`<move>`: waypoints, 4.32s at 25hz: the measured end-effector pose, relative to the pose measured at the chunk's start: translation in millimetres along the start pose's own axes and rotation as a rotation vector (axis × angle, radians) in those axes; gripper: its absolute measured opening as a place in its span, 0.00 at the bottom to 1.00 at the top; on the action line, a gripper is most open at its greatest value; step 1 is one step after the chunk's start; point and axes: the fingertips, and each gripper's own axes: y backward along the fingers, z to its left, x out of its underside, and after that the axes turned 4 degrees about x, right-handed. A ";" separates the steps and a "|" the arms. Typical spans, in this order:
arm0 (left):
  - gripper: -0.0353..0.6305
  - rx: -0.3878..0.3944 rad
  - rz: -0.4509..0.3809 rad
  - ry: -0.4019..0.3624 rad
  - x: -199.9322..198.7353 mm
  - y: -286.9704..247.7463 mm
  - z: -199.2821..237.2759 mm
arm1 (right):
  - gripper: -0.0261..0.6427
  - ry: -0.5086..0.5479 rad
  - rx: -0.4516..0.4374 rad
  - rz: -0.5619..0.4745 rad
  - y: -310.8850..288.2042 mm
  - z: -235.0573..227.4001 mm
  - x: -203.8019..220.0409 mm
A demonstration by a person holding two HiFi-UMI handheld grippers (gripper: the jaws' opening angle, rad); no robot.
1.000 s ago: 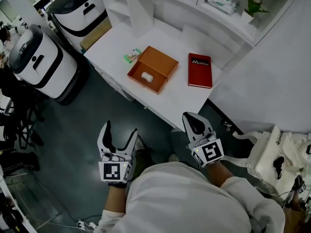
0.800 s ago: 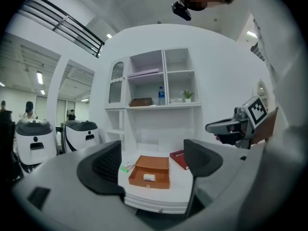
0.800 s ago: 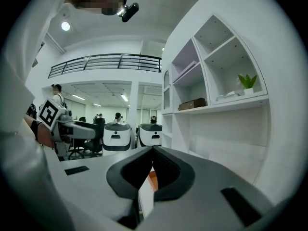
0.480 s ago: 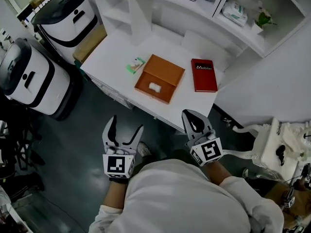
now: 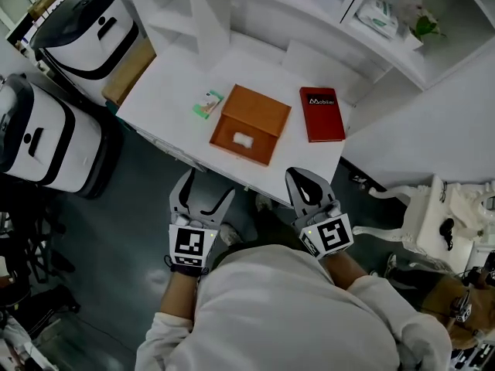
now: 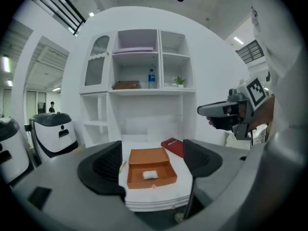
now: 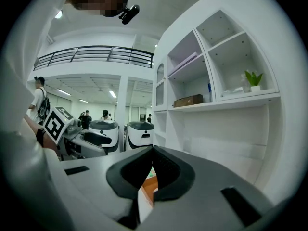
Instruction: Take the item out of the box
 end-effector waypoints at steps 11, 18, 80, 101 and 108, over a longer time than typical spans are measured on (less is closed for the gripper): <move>0.62 0.104 0.190 -0.101 46.9 -105.1 8.3 | 0.07 -0.042 0.004 0.022 -50.9 -67.9 12.3; 0.59 0.191 0.344 -0.192 103.7 -164.8 19.5 | 0.07 -0.067 0.031 0.067 -59.4 -98.9 34.7; 0.33 0.439 0.623 -0.265 193.7 -270.7 18.6 | 0.07 -0.123 0.123 0.150 -64.8 -182.5 76.7; 0.33 0.303 0.185 -0.115 14.3 -198.4 31.3 | 0.07 -0.052 0.061 0.031 -68.2 -138.4 17.7; 0.33 0.247 0.042 -0.086 -41.0 -161.0 33.9 | 0.07 -0.039 0.040 0.002 -67.2 -124.8 4.4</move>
